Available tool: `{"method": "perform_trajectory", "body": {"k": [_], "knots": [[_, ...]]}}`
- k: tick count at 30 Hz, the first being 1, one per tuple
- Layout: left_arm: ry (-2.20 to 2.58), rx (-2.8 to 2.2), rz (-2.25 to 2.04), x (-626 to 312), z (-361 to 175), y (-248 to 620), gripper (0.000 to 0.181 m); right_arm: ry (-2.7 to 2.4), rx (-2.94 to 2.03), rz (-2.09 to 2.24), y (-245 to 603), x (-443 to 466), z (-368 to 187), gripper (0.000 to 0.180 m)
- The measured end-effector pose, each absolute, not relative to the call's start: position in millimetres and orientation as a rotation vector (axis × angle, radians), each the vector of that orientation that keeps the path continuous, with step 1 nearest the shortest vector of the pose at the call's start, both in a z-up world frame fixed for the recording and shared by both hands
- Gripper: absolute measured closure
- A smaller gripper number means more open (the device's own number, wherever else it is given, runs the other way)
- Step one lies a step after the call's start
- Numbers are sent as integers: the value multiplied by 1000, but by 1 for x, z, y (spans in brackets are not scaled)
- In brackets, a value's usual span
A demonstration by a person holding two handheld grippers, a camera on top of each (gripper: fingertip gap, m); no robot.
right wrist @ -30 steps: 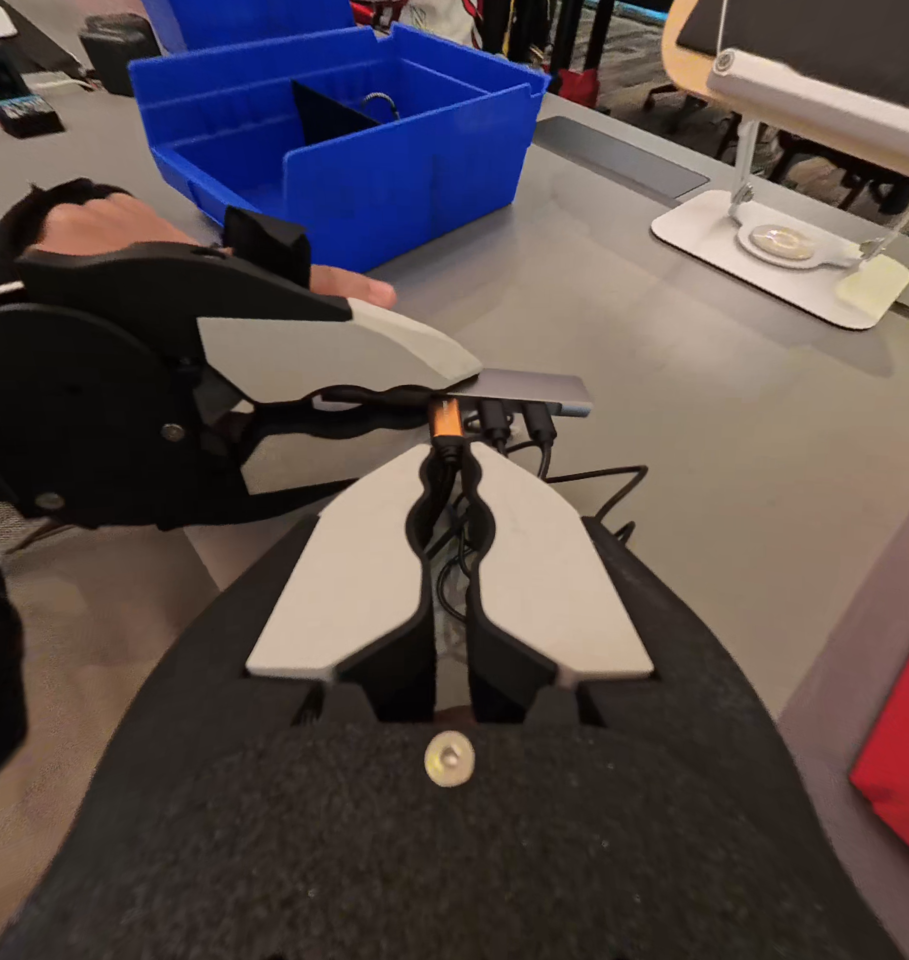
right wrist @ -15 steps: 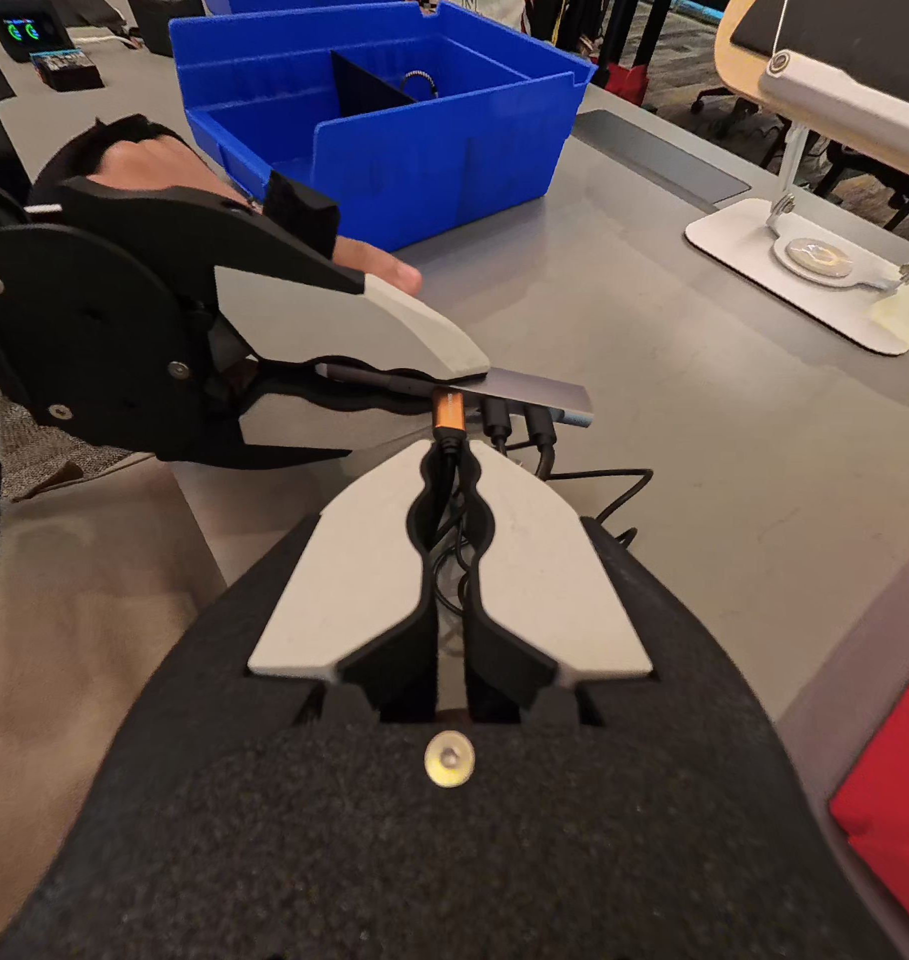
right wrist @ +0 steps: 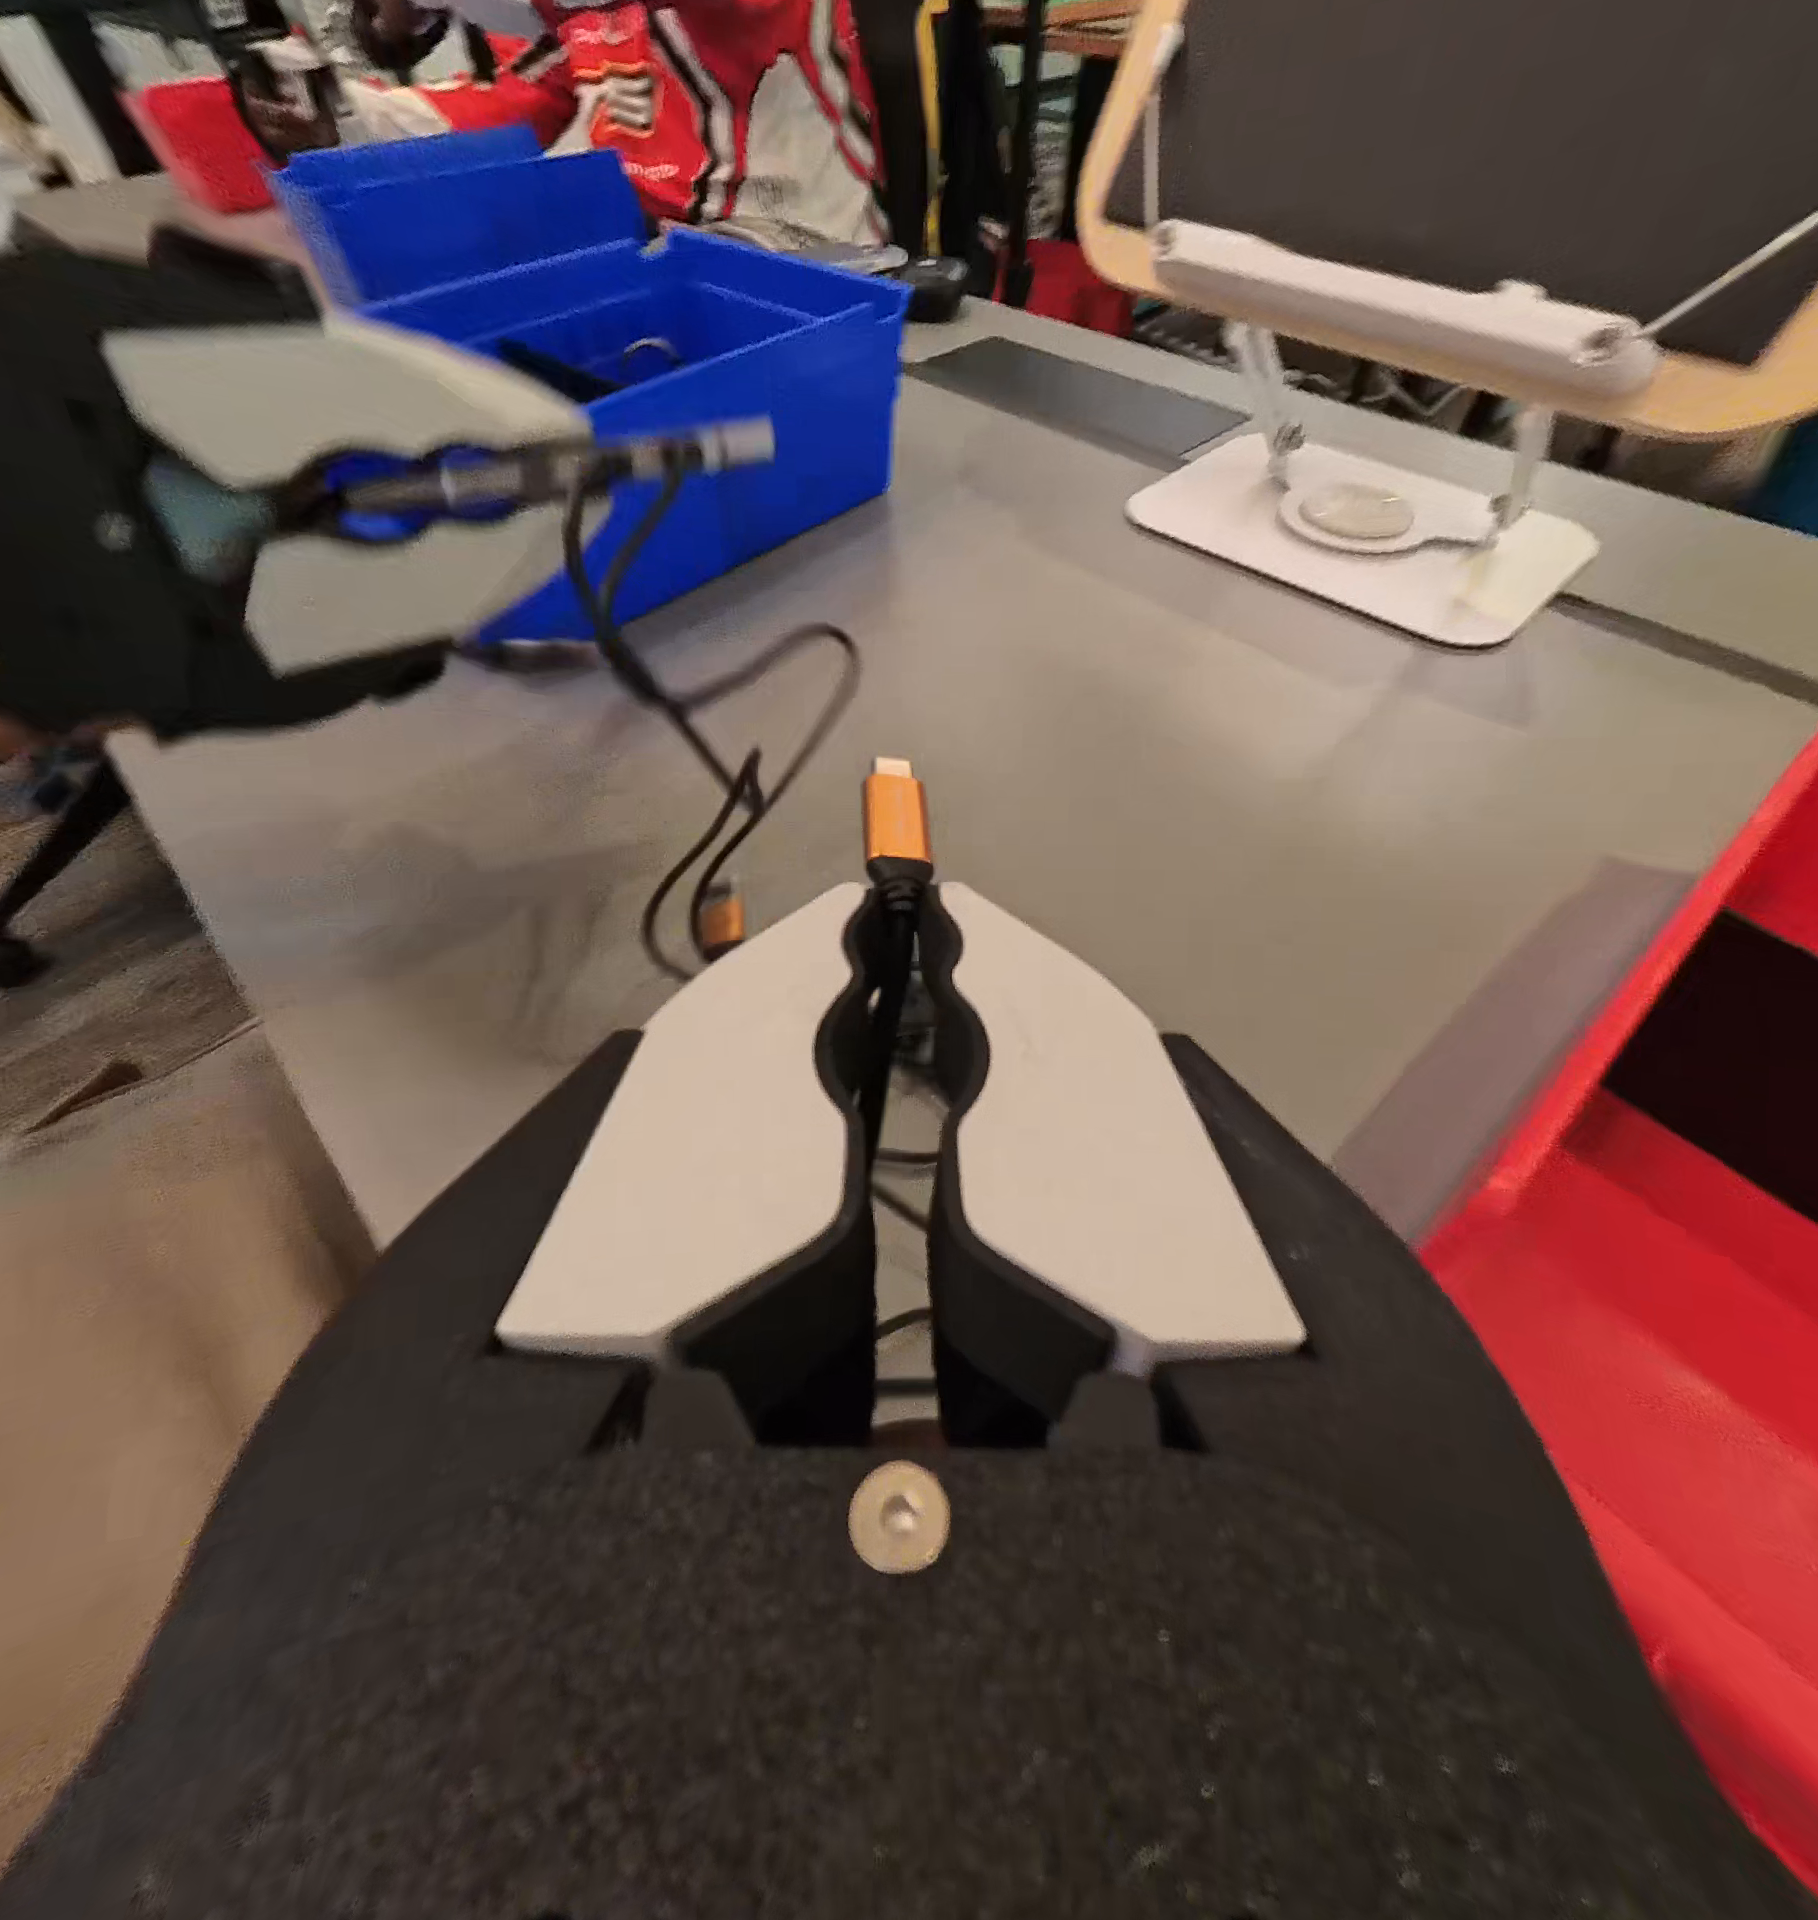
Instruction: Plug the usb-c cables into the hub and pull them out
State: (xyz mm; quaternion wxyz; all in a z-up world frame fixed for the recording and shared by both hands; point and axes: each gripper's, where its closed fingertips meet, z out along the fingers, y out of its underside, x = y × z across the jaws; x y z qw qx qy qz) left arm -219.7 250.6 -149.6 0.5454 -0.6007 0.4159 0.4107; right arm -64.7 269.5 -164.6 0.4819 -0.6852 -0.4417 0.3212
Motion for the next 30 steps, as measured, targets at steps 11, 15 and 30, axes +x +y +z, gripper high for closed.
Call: {"method": "perform_trajectory", "body": {"k": [11,15,30], "knots": [[858,-1673,1121,-289,-186,263,172,-1441,-1818,673,246,-66,-223,173],[886,-1682,1099,-282,-194,264,172,-1458,-1852,714,246,-62,-229,162],[1012,-1696,1063,-263,-214,263,172,-1888,-1861,198,227,-40,-272,110]]}}
